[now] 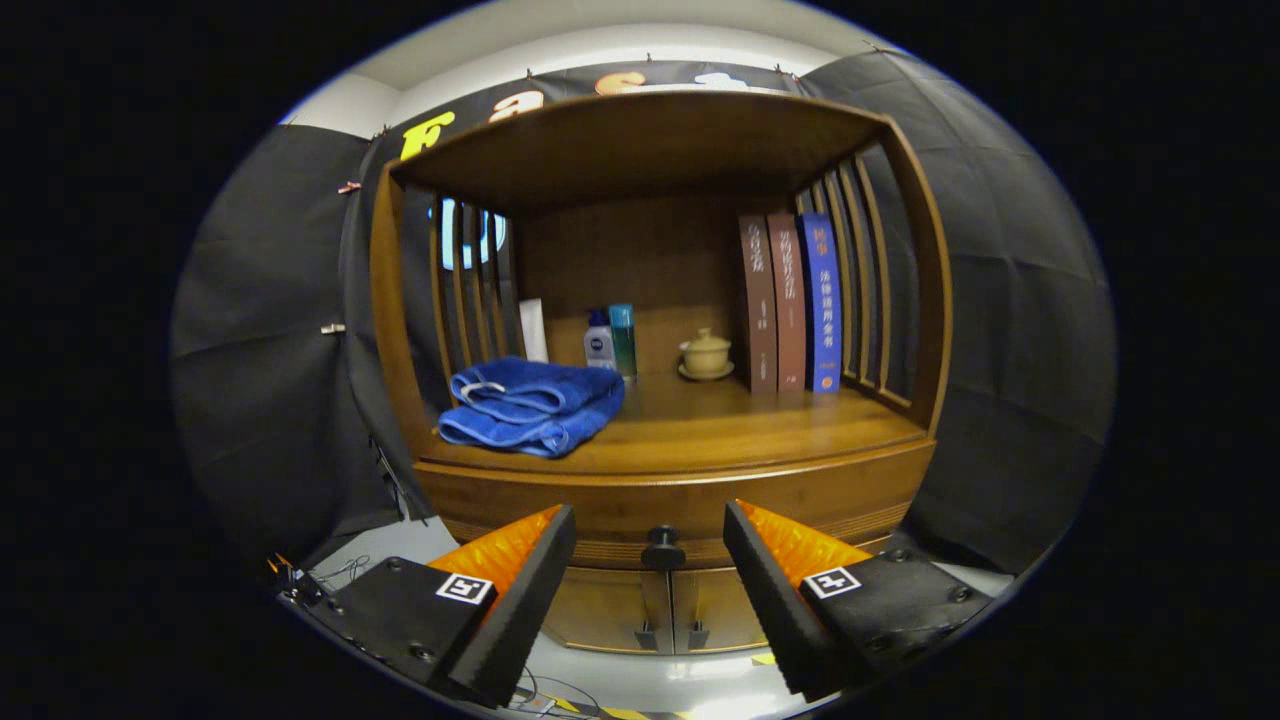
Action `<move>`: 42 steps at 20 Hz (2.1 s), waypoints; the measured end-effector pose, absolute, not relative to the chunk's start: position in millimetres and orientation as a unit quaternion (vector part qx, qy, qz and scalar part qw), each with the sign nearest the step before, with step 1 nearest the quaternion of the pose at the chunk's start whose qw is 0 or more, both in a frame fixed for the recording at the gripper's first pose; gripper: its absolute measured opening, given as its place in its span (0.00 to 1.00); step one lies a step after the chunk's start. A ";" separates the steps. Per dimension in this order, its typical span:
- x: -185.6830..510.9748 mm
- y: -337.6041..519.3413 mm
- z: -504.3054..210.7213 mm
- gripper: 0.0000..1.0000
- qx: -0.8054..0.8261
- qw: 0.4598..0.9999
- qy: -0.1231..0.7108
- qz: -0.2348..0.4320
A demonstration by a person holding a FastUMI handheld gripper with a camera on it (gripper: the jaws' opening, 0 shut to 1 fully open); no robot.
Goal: Pull open the drawer, take out the items inside it, and place them on the countertop above the cabinet.
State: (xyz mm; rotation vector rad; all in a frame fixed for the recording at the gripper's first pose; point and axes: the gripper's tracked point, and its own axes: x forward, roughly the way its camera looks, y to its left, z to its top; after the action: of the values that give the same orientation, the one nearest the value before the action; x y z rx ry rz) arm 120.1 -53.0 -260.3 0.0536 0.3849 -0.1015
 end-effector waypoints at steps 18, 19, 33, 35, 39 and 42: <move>171.7 -72.9 -390.5 0.42 0.031 0.946 0.311 -0.082; 170.4 -72.5 -390.7 0.42 0.031 0.946 0.313 -0.082; 71.0 -57.0 -374.1 0.41 0.051 0.936 0.337 -0.084; 54.3 -54.5 -371.3 0.41 0.057 0.934 0.343 -0.086; 25.9 -46.5 -365.8 0.41 0.066 0.933 0.345 -0.081; 9.0 -44.2 -362.6 0.41 0.062 0.932 0.349 -0.081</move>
State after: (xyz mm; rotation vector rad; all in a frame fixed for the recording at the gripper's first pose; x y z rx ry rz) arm 9.0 -44.2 -362.6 0.1259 0.7142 -0.1661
